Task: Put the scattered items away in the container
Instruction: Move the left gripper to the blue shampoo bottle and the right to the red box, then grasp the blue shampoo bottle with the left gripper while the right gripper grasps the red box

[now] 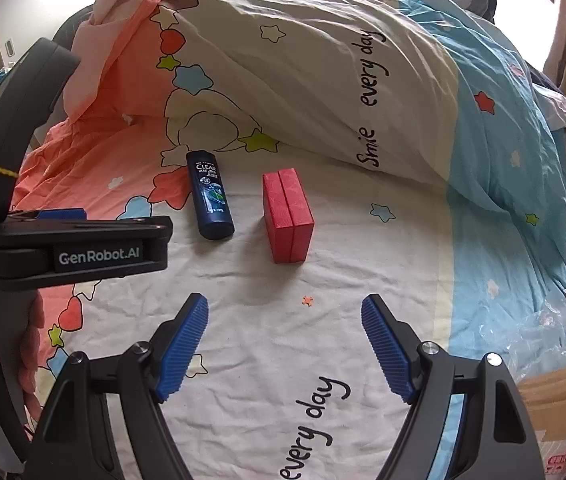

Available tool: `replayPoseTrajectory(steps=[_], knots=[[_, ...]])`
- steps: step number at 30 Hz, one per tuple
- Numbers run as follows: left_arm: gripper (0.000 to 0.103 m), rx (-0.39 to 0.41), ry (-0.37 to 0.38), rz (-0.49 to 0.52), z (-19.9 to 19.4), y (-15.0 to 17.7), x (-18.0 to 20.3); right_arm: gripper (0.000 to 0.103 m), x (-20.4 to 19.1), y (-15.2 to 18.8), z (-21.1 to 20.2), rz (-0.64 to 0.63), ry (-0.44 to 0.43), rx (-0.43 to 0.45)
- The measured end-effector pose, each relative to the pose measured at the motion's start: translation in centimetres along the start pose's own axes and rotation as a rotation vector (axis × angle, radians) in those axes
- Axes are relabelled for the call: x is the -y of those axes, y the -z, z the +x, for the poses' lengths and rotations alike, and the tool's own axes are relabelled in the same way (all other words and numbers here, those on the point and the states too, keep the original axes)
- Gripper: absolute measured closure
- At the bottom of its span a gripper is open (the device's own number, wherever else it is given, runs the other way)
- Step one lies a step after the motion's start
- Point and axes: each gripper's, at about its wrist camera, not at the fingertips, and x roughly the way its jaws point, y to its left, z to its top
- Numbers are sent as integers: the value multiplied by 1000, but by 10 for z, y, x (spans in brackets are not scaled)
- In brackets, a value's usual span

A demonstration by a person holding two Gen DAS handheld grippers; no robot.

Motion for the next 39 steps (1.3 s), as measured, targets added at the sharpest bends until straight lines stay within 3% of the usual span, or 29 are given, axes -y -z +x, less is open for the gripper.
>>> replayPoseTrajectory(steps=[16, 27, 39], knots=[[4, -1, 4, -138, 67, -30, -16, 27, 0, -19, 50, -51, -14, 3], [4, 23, 38, -157, 93, -52, -9, 27, 5, -29, 69, -43, 0, 22], [4, 14, 45, -196, 115, -55, -12, 27, -2, -49, 91, -89, -4, 9]])
